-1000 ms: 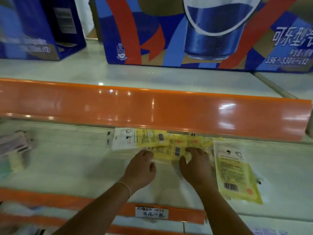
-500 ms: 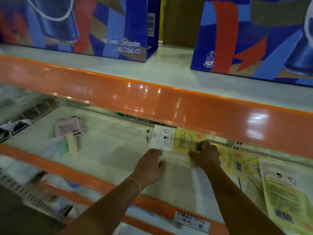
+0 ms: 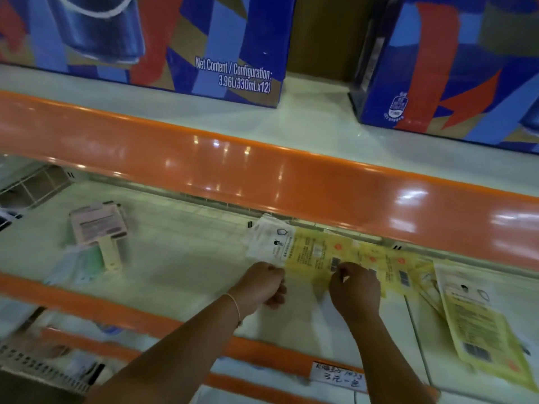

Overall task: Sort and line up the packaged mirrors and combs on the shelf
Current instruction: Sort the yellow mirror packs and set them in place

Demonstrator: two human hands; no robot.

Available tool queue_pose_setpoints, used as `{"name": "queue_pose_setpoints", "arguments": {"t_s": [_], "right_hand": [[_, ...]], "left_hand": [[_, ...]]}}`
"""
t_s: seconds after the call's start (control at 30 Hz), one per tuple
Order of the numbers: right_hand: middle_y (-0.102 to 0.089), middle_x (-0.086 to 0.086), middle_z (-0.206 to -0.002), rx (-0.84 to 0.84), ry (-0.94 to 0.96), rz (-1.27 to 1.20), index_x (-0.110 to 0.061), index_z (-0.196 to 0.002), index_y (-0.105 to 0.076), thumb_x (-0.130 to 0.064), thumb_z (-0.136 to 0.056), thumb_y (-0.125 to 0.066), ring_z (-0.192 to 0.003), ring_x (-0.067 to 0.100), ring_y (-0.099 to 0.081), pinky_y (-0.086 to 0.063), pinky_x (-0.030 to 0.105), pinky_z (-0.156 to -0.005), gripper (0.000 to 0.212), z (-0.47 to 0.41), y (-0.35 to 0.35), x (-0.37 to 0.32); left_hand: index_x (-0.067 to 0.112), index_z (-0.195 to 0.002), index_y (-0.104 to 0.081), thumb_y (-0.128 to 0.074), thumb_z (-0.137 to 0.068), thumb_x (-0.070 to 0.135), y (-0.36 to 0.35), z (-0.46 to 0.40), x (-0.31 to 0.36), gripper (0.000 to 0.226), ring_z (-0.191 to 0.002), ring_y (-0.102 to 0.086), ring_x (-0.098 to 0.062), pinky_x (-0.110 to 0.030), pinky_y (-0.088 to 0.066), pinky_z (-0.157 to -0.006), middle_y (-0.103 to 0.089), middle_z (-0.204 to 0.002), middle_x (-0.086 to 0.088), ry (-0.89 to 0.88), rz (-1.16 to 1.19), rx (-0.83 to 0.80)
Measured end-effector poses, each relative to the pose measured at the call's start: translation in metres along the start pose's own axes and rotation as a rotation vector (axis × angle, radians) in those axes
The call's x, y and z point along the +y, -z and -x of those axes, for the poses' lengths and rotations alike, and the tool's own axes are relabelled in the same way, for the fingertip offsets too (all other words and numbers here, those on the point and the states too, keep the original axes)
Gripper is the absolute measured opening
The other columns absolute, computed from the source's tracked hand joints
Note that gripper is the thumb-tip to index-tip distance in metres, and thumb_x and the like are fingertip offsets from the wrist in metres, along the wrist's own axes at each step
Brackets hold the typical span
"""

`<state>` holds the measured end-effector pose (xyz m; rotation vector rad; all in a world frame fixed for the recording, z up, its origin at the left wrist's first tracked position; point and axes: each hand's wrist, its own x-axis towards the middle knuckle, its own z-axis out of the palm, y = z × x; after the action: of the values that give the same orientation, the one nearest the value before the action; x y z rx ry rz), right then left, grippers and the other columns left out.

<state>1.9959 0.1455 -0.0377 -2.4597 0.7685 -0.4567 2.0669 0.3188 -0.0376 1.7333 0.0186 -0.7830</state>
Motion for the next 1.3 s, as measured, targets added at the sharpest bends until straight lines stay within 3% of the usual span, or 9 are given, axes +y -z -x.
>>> {"name": "queue_pose_setpoints", "arguments": {"t_s": [0.13,0.23,0.4,0.5,0.73,0.9,0.97,1.07,1.3], "right_hand": [[-0.071,-0.001,-0.076,-0.092,-0.251,-0.446,-0.017,-0.092,-0.074,-0.012,-0.086,-0.063,-0.063,0.021,-0.062,-0.048,0.029,-0.054,0.013,0.026,0.003,-0.015],[-0.071,0.011,-0.075,-0.210,-0.381,-0.752,-0.012,-0.086,-0.071,-0.002,-0.084,-0.067,-0.067,0.026,-0.065,-0.052,0.036,-0.060,0.010,0.051,0.005,-0.037],[-0.072,0.011,-0.071,-0.442,-0.336,-0.779,-0.006,-0.087,-0.070,0.002,-0.082,-0.068,-0.067,0.024,-0.068,-0.052,0.030,-0.059,0.011,0.081,0.002,-0.061],[-0.072,0.019,-0.074,-0.542,-0.407,-0.818,-0.001,-0.093,-0.067,0.002,-0.082,-0.068,-0.066,0.028,-0.065,-0.048,0.032,-0.055,0.011,0.091,-0.005,-0.060],[-0.064,0.030,-0.069,-0.379,-0.605,-0.924,0.003,-0.094,-0.064,0.004,-0.081,-0.068,-0.061,0.030,-0.057,-0.045,0.032,-0.058,0.014,0.082,-0.029,-0.075],[-0.064,0.020,-0.072,-0.583,-0.522,-0.846,-0.009,-0.110,-0.060,-0.005,-0.086,-0.067,-0.052,0.025,-0.050,-0.037,0.031,-0.051,0.025,0.071,-0.068,-0.126],[-0.071,0.017,-0.086,-0.651,-0.463,-0.818,-0.016,-0.107,-0.062,-0.007,-0.087,-0.067,-0.066,0.031,-0.066,-0.051,0.035,-0.057,0.023,0.071,-0.084,-0.147],[-0.072,0.014,-0.096,-0.676,-0.348,-0.783,-0.015,-0.107,-0.066,-0.004,-0.086,-0.066,-0.084,0.033,-0.071,-0.058,0.048,-0.074,0.024,0.075,-0.110,-0.181],[-0.072,0.011,-0.089,-0.687,-0.132,-0.823,-0.013,-0.104,-0.064,0.007,-0.087,-0.057,-0.071,0.022,-0.071,-0.054,0.030,-0.054,0.027,0.079,-0.145,-0.261]], "left_hand": [[0.001,-0.091,-0.056,-0.048,-0.098,0.033,0.001,0.003,0.005,0.034,-0.054,-0.060,-0.026,-0.031,-0.052,-0.051,-0.063,-0.072,-0.016,0.141,0.268,-0.070],[0.001,-0.094,-0.056,-0.054,-0.096,0.036,0.005,0.004,0.008,0.035,-0.055,-0.060,-0.025,-0.031,-0.052,-0.048,-0.062,-0.073,-0.014,0.184,0.404,-0.017],[0.010,-0.092,-0.066,-0.054,-0.096,0.014,0.019,0.004,0.005,0.013,-0.071,-0.068,-0.027,-0.037,-0.058,-0.060,-0.070,-0.084,-0.011,0.109,0.471,0.132],[0.009,-0.089,-0.068,-0.050,-0.092,0.002,0.038,0.005,0.001,0.019,-0.072,-0.070,-0.029,-0.040,-0.059,-0.059,-0.071,-0.084,-0.012,0.062,0.428,0.234],[0.013,-0.090,-0.065,-0.051,-0.092,0.003,0.102,0.021,-0.010,0.018,-0.079,-0.069,-0.024,-0.038,-0.060,-0.069,-0.071,-0.091,-0.011,-0.067,0.277,0.299],[0.017,-0.094,-0.062,-0.052,-0.095,0.012,0.154,0.031,-0.025,0.011,-0.077,-0.067,-0.019,-0.030,-0.059,-0.063,-0.068,-0.093,-0.006,-0.163,0.154,0.361],[0.019,-0.092,-0.059,-0.052,-0.096,0.015,0.171,0.037,-0.026,0.009,-0.068,-0.059,-0.012,-0.019,-0.050,-0.053,-0.064,-0.085,-0.003,-0.204,0.086,0.395],[0.016,-0.094,-0.061,-0.052,-0.096,0.017,0.204,0.045,-0.030,0.009,-0.065,-0.059,-0.014,-0.021,-0.049,-0.052,-0.065,-0.083,-0.004,-0.228,0.064,0.467],[0.017,-0.105,-0.066,-0.054,-0.093,0.017,0.284,0.061,-0.038,0.017,-0.081,-0.068,-0.015,-0.026,-0.057,-0.068,-0.070,-0.093,-0.001,-0.226,0.145,0.620]]}}
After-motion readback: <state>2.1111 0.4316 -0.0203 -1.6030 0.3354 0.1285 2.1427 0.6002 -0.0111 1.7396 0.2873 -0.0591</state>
